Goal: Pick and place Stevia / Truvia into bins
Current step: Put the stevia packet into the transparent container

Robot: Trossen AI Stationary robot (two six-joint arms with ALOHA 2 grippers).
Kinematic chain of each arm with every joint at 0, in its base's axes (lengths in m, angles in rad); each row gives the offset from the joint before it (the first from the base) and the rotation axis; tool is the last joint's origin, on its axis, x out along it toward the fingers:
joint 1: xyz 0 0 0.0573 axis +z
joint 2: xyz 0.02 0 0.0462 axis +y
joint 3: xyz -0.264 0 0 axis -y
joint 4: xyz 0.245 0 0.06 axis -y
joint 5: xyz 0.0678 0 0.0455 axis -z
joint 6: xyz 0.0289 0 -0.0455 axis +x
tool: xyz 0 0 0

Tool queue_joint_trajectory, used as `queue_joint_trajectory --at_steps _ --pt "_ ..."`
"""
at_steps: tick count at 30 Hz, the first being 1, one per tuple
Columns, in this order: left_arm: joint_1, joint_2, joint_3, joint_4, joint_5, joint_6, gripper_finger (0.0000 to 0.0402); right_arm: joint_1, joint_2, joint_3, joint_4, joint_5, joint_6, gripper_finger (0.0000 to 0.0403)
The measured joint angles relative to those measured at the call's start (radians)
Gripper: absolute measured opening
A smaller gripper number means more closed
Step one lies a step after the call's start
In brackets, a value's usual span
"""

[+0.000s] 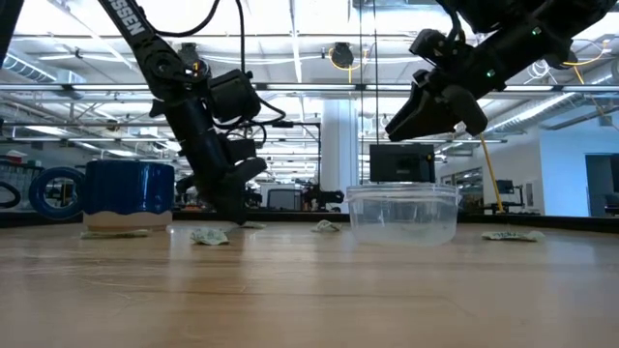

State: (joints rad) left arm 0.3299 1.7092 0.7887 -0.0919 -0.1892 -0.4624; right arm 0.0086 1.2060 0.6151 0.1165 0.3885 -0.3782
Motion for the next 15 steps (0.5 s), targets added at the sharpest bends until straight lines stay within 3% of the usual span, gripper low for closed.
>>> queue_joint_trajectory --at_steps 4,15 --pt "-0.015 0.000 0.000 0.063 0.037 0.000 0.0010 0.000 0.000 0.000 -0.012 0.000 0.000 0.0160" --pt "-0.147 0.000 0.000 0.353 0.165 -0.034 0.0008 0.000 -0.001 0.000 -0.027 0.033 -0.004 0.0160"
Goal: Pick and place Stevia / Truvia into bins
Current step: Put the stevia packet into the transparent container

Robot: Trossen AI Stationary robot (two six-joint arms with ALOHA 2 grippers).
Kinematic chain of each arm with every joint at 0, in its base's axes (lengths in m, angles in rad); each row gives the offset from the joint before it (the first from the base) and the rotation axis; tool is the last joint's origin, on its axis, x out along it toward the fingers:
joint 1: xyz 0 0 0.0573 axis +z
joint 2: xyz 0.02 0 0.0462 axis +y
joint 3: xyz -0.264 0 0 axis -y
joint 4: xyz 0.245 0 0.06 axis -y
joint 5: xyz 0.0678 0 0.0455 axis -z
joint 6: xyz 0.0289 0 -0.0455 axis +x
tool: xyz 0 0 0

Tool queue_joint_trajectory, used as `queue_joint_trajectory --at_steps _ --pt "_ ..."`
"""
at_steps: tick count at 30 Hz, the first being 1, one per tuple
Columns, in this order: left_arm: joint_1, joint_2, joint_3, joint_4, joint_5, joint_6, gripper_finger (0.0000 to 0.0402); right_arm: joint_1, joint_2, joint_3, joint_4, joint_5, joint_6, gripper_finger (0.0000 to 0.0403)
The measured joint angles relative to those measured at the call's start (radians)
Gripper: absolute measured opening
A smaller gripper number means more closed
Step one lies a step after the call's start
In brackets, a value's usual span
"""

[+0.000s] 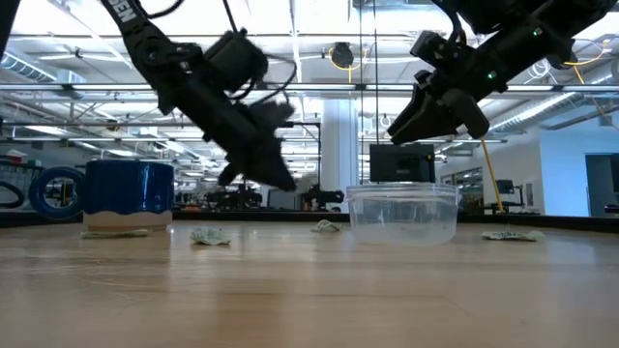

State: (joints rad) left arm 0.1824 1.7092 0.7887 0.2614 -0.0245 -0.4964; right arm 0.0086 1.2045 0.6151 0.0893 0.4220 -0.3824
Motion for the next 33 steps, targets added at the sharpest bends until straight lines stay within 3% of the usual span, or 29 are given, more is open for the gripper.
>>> queue_joint_trajectory --at_steps 4,9,13,19,24,29,33 --pt "-0.090 0.000 0.002 0.137 0.020 -0.041 0.0021 -0.001 -0.037 0.000 -0.106 0.111 0.004 0.0160" --pt "-0.206 0.024 0.096 0.136 -0.051 -0.058 0.0008 0.000 -0.130 0.000 -0.350 0.047 0.065 0.0160" --pt "-0.267 0.115 0.240 0.082 -0.104 -0.018 0.0013 -0.001 -0.202 0.000 -0.398 0.015 0.142 0.0160" --pt "-0.288 0.282 0.474 -0.167 -0.107 0.004 0.0050 -0.001 -0.283 0.000 -0.408 -0.115 0.223 0.0160" --pt "-0.288 0.352 0.604 -0.350 -0.108 0.021 0.0056 -0.001 -0.311 0.000 -0.418 -0.195 0.308 0.0160" --pt "-0.288 0.346 0.647 -0.461 -0.114 0.047 0.0057 0.000 -0.312 0.000 -0.422 -0.191 0.344 0.0160" --pt "-0.288 0.273 0.678 -0.554 -0.081 0.096 0.0057 0.002 -0.304 0.001 -0.474 -0.236 0.393 0.0160"
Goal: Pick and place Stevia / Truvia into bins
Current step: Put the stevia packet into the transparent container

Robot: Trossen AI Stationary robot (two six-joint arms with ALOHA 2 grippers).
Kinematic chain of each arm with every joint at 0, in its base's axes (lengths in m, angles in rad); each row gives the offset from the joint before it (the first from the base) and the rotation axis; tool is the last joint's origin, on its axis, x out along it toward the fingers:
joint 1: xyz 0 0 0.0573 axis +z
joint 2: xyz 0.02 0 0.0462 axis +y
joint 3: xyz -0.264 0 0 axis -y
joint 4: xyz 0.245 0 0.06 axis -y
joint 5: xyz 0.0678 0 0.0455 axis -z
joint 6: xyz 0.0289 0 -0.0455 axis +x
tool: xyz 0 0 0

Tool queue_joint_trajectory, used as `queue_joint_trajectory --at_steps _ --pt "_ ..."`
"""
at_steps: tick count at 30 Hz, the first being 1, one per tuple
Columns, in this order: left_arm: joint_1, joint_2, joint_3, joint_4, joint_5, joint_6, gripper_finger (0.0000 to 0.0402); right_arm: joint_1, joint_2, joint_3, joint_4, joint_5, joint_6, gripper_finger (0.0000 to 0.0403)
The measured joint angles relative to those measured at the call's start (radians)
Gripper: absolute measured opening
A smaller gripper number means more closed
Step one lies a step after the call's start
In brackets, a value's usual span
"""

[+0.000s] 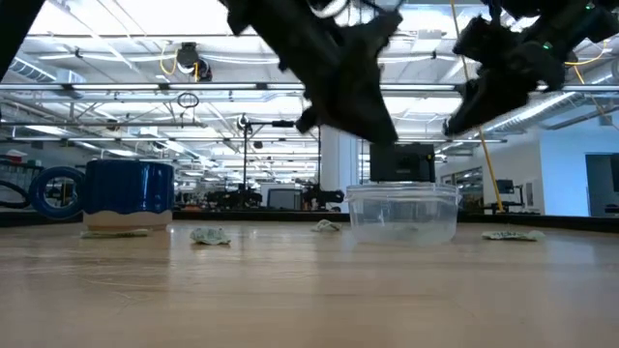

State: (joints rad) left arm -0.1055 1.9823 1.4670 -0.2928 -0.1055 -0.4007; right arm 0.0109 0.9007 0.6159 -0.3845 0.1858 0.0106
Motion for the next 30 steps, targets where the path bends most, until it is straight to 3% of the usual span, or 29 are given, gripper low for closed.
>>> queue_joint_trajectory --at_steps 4,9,14,18,24,30 --pt "0.000 -0.112 -0.003 -0.133 -0.005 0.088 0.0058 0.035 0.030 0.000 -0.094 -0.005 0.149 0.0160" --pt "0.010 -0.284 -0.001 -0.298 -0.165 0.202 0.0058 0.131 0.108 -0.037 -0.117 -0.006 0.342 0.0160" --pt "0.023 -0.407 -0.003 -0.372 -0.293 0.253 0.0058 0.206 0.181 -0.079 -0.083 0.026 0.403 0.0160" --pt "0.040 -0.461 -0.003 -0.378 -0.343 0.314 0.0058 0.224 0.214 -0.110 -0.029 0.101 0.433 0.0160" --pt "0.080 -0.478 -0.004 -0.363 -0.364 0.398 0.0058 0.230 0.236 -0.207 0.131 0.044 0.530 0.0160" --pt "0.131 -0.475 -0.003 -0.354 -0.461 0.453 0.0058 0.230 0.241 -0.315 0.270 0.048 0.544 0.0158"
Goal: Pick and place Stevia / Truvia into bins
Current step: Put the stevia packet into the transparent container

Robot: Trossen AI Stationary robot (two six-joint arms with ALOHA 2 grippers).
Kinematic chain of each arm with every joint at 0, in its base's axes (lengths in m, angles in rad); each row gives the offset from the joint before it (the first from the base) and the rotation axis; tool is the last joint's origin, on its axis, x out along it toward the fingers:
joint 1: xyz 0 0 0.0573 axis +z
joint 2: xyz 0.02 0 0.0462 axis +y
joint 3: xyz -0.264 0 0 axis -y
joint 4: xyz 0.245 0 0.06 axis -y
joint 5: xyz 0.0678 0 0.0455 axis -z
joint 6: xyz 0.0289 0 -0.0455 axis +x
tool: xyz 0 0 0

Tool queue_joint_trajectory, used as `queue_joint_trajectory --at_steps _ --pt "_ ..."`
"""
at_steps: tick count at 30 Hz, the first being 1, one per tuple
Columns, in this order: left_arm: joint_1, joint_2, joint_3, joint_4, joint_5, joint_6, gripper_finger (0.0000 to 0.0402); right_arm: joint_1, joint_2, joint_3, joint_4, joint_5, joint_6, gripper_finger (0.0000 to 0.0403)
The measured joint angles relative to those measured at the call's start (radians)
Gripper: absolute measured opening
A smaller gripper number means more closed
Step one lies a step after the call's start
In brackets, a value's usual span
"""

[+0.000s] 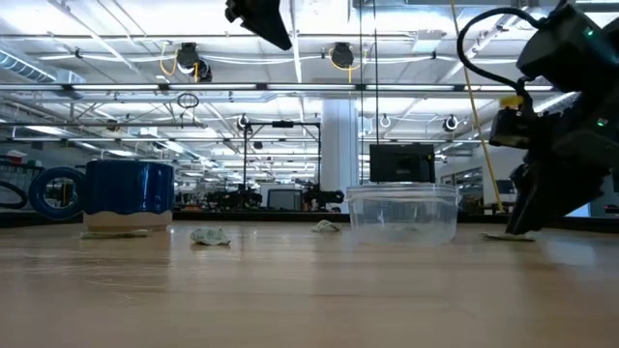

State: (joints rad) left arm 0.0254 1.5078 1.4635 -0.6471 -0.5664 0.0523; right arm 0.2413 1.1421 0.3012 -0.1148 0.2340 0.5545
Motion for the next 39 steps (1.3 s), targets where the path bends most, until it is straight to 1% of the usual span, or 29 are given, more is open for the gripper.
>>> queue_joint_trajectory --at_steps 2,5,8,12,14,19,22,30,34,39 --pt "0.020 -0.002 0.000 0.000 -0.012 0.008 0.0058 0.001 -0.010 -0.028 0.043 -0.002 -0.003 0.0150" --pt "0.048 -0.001 0.000 -0.006 -0.012 0.015 0.0058 0.012 -0.023 -0.046 0.078 0.001 -0.018 0.0123" --pt "0.072 -0.002 0.000 -0.009 -0.012 0.015 0.0058 0.021 -0.028 -0.053 0.113 0.002 -0.048 0.0084" --pt "0.091 -0.002 0.000 -0.016 -0.012 0.015 0.0058 0.022 -0.027 -0.054 0.154 -0.027 -0.112 0.0023" --pt "0.095 -0.002 0.000 -0.015 -0.012 0.015 0.0058 0.023 -0.031 -0.054 0.159 -0.034 -0.132 0.0006" --pt "0.100 -0.002 0.000 -0.015 -0.012 0.035 0.0058 0.023 -0.052 -0.041 0.163 -0.020 -0.150 0.0003" --pt "0.100 -0.002 0.000 -0.016 -0.011 0.059 0.0058 0.023 -0.087 0.006 0.174 -0.009 -0.189 0.0002" --pt "0.092 -0.004 0.000 -0.040 -0.011 0.052 0.0058 0.049 -0.157 0.147 0.185 0.004 -0.346 0.0001" --pt "0.084 -0.004 0.000 -0.063 -0.010 0.049 0.0058 0.037 -0.113 0.175 0.271 0.027 -0.425 0.0001" --pt "0.078 -0.004 0.000 -0.069 -0.008 0.007 0.0058 0.004 0.039 0.178 0.414 0.026 -0.441 0.0001"
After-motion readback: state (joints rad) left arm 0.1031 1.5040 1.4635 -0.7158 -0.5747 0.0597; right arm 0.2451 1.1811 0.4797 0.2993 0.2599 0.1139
